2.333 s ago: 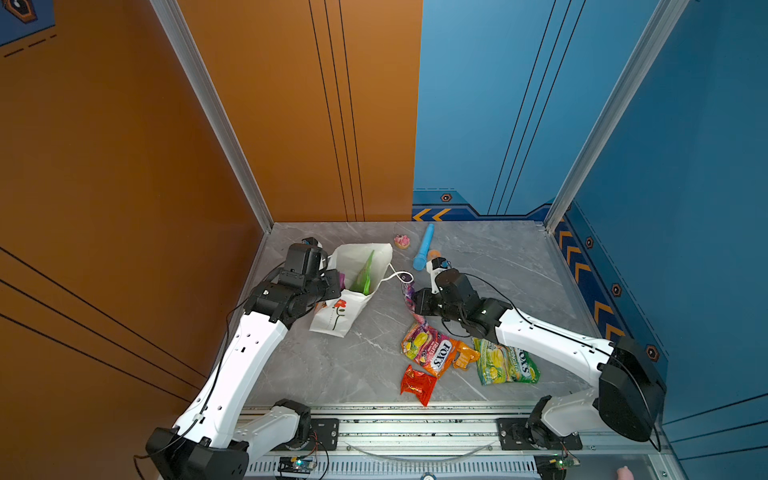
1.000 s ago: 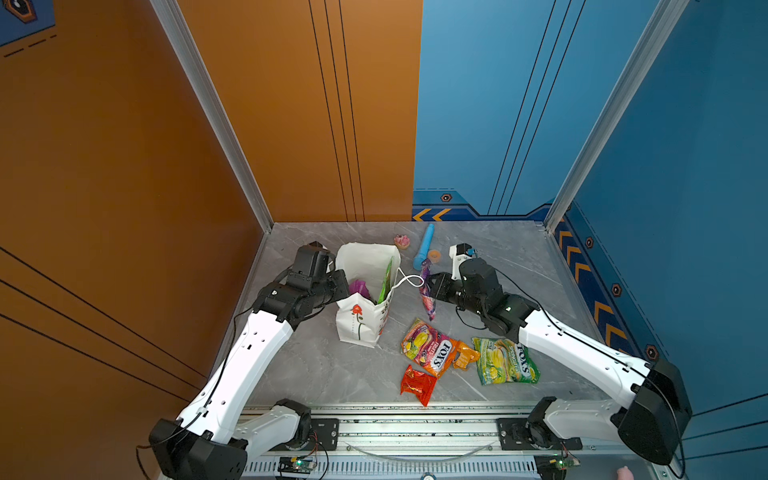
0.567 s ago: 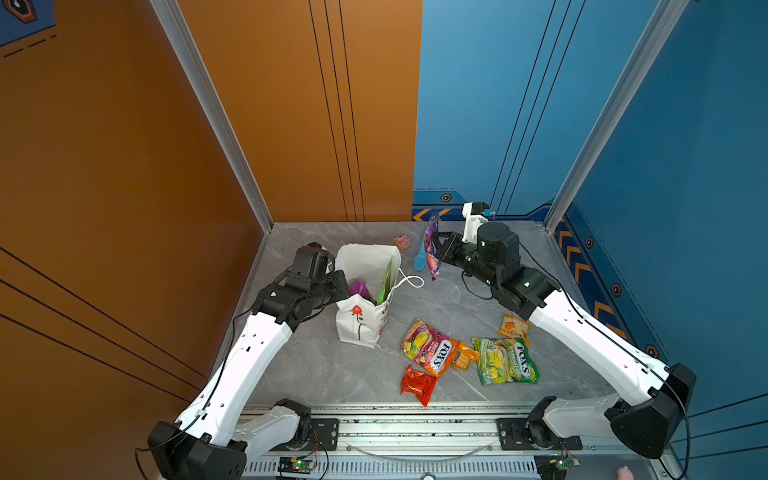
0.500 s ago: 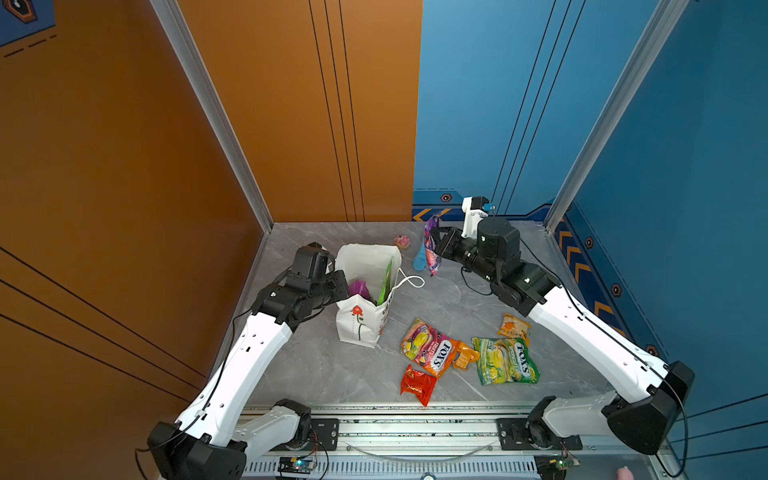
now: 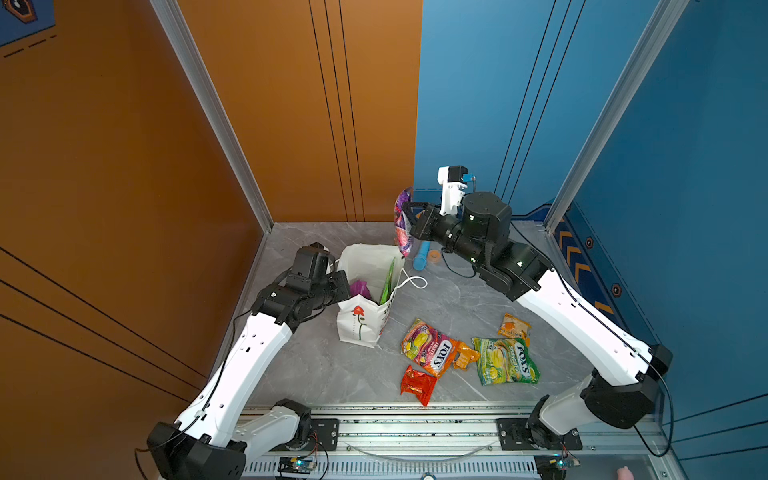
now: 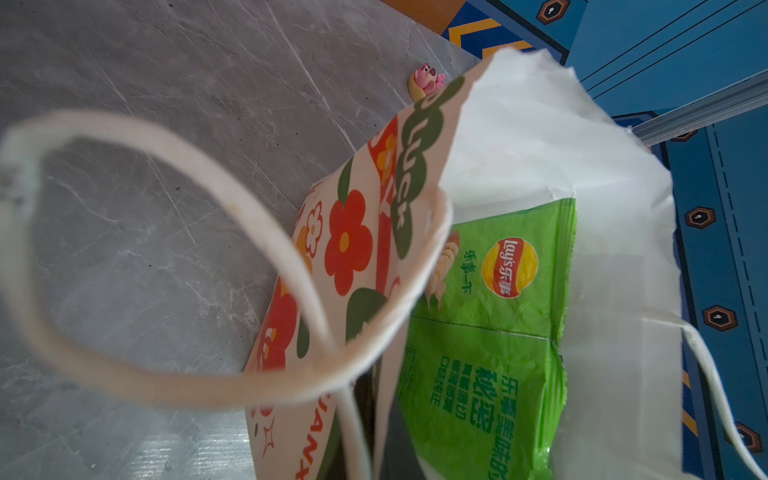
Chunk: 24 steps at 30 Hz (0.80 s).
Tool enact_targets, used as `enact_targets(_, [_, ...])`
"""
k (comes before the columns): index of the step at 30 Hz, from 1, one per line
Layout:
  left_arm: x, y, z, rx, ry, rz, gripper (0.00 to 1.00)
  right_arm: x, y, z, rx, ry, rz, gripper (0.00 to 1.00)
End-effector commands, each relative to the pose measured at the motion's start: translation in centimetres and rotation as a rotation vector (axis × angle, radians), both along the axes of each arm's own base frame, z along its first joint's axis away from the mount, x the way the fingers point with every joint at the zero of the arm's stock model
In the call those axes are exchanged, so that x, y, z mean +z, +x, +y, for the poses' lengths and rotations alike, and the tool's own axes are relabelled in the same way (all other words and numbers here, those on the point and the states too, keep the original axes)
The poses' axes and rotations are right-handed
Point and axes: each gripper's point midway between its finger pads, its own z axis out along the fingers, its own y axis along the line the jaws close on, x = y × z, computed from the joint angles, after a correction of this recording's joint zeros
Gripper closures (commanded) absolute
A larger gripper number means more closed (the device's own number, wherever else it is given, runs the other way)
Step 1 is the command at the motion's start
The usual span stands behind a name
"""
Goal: Place the snacks into the paper bag
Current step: 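Lift the purple FOX'S Berries pack with the right gripper above the bag, then lower the purple pack into the paper bag held by the left gripper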
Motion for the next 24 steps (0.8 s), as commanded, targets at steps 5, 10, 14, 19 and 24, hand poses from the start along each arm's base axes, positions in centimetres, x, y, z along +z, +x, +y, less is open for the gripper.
enact_targets(5, [2.6, 0.7, -1.1, -0.026, -0.053, -0.078, 1.0, 1.7, -2.0, 3.7, 0.074, -0.012, -0.058, 1.0])
enact_targets(10, [2.7, 0.6, -1.5, -0.041, -0.069, -0.072, 1.0, -0.2, -2.5, 6.0, 0.119, -0.024, -0.035, 1.0])
enact_targets(14, [2.8, 0.6, -1.7, -0.046, -0.074, -0.071, 1.0, -2.2, -2.5, 7.7, 0.148, -0.021, -0.012, 1.0])
enact_targets(19, [2.9, 0.5, -1.9, -0.052, -0.088, -0.069, 1.0, -4.9, -1.9, 9.2, 0.163, -0.027, 0.008, 1.0])
enact_targets(24, [3.4, 0.4, -2.2, -0.06, -0.109, -0.071, 1.0, -7.4, -1.2, 9.4, 0.13, -0.034, 0.018, 1.0])
